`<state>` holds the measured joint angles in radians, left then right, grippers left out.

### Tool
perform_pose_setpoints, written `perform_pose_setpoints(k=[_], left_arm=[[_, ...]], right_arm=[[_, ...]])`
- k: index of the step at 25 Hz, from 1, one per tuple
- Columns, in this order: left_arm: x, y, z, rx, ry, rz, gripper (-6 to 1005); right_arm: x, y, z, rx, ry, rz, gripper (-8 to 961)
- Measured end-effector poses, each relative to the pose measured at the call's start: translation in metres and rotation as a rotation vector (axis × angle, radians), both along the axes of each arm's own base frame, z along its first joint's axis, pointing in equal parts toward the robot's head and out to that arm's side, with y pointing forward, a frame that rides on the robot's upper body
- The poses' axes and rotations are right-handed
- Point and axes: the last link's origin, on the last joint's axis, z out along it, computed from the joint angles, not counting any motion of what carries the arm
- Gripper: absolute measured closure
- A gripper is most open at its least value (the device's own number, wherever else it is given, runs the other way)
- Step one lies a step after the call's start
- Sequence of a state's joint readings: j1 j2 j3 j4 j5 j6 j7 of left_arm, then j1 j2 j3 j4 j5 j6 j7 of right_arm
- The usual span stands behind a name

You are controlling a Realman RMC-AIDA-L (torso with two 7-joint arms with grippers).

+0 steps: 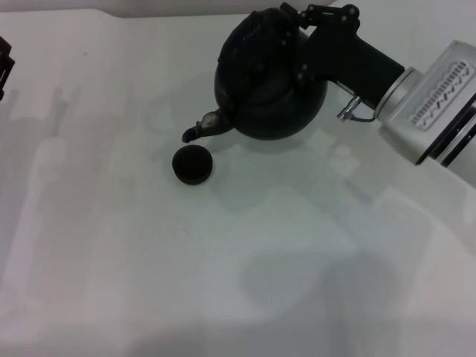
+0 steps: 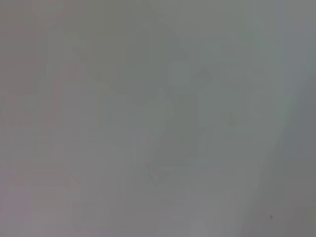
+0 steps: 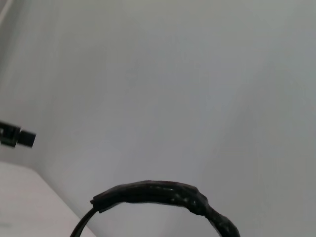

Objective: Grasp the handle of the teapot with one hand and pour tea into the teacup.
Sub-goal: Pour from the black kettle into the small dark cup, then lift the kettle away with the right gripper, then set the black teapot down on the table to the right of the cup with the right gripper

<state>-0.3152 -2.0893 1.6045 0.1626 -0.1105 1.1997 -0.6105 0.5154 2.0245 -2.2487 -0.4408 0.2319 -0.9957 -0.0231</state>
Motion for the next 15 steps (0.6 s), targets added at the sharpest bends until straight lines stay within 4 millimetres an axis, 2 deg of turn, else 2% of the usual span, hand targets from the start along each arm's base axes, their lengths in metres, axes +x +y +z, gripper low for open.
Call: perform_pose_setpoints(k=[6,9,15], left_arm=[[0.0,0.0,0.0,0.0,0.0,-0.001,198],[0.0,0.0,0.0,0.0,0.0,-0.001,198],[0.0,0.0,0.0,0.0,0.0,0.001,198]], right_arm=[[0.001,0.005,0.005,-0.099,0.188,-0.127,831],[0.007,0.007,0.013,-0.166,0.339,-0.228,831],[0.022,-0.005,0.019,-0.177,0.403,-0.255,831]])
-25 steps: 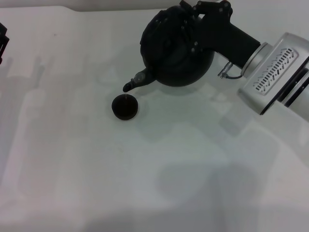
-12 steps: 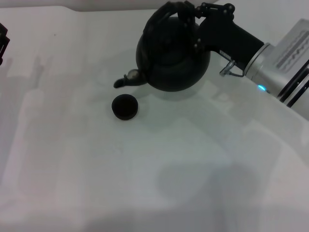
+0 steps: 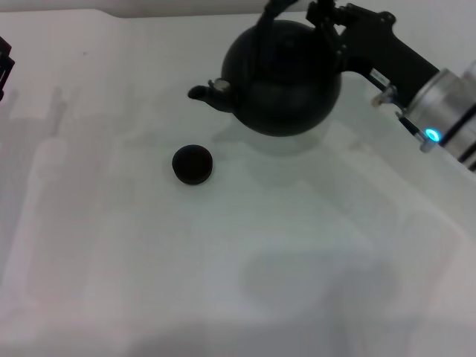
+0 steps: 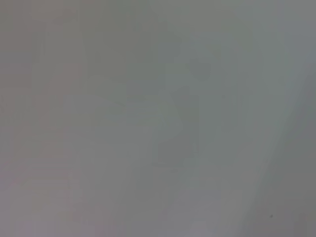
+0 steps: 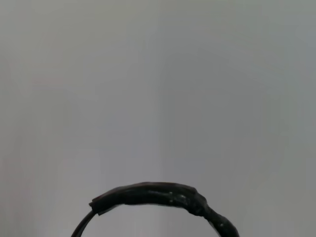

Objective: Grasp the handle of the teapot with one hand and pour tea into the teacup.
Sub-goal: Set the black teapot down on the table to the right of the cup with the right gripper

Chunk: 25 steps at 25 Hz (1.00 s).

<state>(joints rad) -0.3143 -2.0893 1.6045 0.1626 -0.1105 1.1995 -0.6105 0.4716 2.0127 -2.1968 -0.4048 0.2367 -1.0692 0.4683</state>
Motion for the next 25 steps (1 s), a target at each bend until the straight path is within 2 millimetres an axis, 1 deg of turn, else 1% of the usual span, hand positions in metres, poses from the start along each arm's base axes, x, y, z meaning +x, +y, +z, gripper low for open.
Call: perform_pose_setpoints(k=[5,6,7,13,25], left_arm=[[0.0,0.0,0.001,0.001,0.003,0.0,198],[0.0,0.0,0.001,0.0,0.005,-0.001,198],[0.0,0.0,0.001,0.0,0.005,-0.001,198],[0.001,0.001,0.0,-0.003,0.008,-0.006,198],[0.001,0.001,0.001,-0.002,0.007,-0.005,198]], right_arm=[[0.018,-0.02,0.007,0.023,0.043,-0.026,831],[0.025,-0.028,0.009,0.033,0.048,-0.035,831],[0.025,-0.028,0.009,0.033,0.048,-0.035,831],[0.049,-0.039,0.009,0.022,-0.003,-0.088,831],[0.063,-0.055,0.001,-0.02,-0.042,-0.112,832]])
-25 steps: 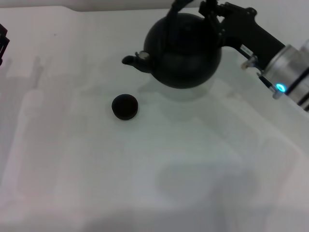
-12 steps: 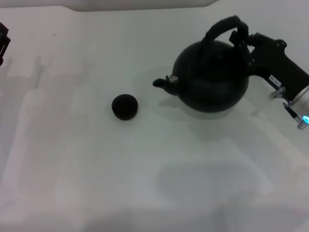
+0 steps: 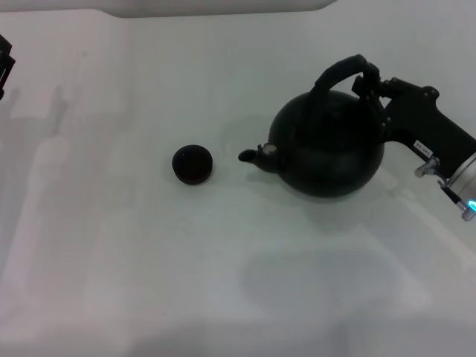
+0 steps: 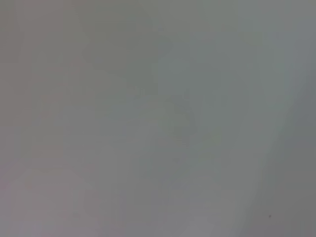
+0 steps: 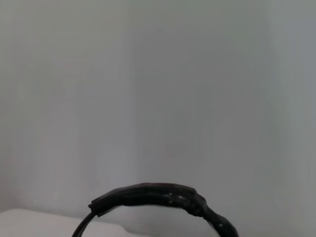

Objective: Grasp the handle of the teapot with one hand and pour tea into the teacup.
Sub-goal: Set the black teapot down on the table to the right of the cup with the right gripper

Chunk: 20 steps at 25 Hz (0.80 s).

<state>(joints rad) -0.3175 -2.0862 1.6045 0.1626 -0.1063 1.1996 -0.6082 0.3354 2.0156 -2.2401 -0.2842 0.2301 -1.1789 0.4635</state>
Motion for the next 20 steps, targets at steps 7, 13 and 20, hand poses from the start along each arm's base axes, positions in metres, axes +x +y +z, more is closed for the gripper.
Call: perform_pose_setpoints(k=[7,13,20], left_arm=[[-0.0004,-0.0001,0.0005,0.003,-0.002,0.002,198],[-0.0007,-0.0005,0.0004,0.003,-0.003,0.004,198],[-0.0017,-0.0016,0.0005,0.003,-0.003,0.007,198]], right_arm=[[0.0012,-0.0051,-0.0067,-0.031,-0.022,0.003,831],[0.0023,-0.0034,-0.0093,-0.043,-0.039,-0.006,832],[0.0035,-0.0042,-0.0104,-0.05,-0.041,-0.014,831]])
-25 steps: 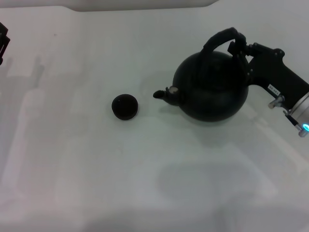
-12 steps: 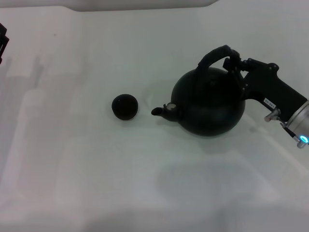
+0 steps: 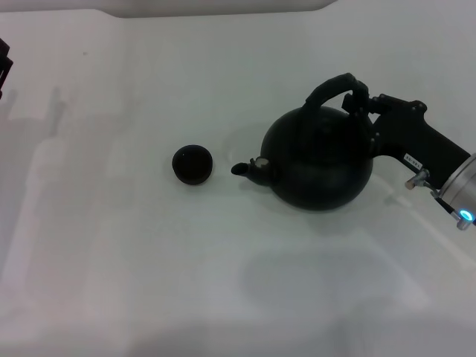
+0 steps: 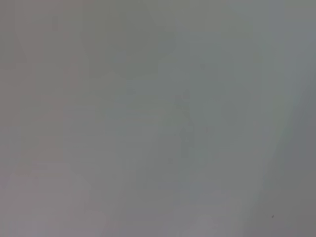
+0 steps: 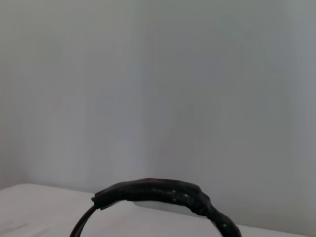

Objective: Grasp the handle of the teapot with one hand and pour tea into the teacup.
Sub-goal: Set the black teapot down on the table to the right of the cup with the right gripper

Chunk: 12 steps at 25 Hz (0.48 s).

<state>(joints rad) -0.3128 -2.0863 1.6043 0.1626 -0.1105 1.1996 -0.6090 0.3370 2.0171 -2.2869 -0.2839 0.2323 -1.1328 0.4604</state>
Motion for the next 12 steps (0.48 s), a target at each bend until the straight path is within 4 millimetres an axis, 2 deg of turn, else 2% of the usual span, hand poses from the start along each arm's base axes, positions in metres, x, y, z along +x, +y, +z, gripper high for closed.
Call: perform_pose_setpoints(k=[10,12], left_arm=[[-0.0014,-0.001,0.0009,0.005,-0.001,0.006,198],[-0.0015,-0.0009,0.0011,0.005,-0.001,0.006,198]], right_arm=[[-0.0012,0.0008,-0.0006,-0.024,0.056,-0.034,815],[-0.0006,0.0005,-0.0005,-0.028,0.063,-0.041,663]])
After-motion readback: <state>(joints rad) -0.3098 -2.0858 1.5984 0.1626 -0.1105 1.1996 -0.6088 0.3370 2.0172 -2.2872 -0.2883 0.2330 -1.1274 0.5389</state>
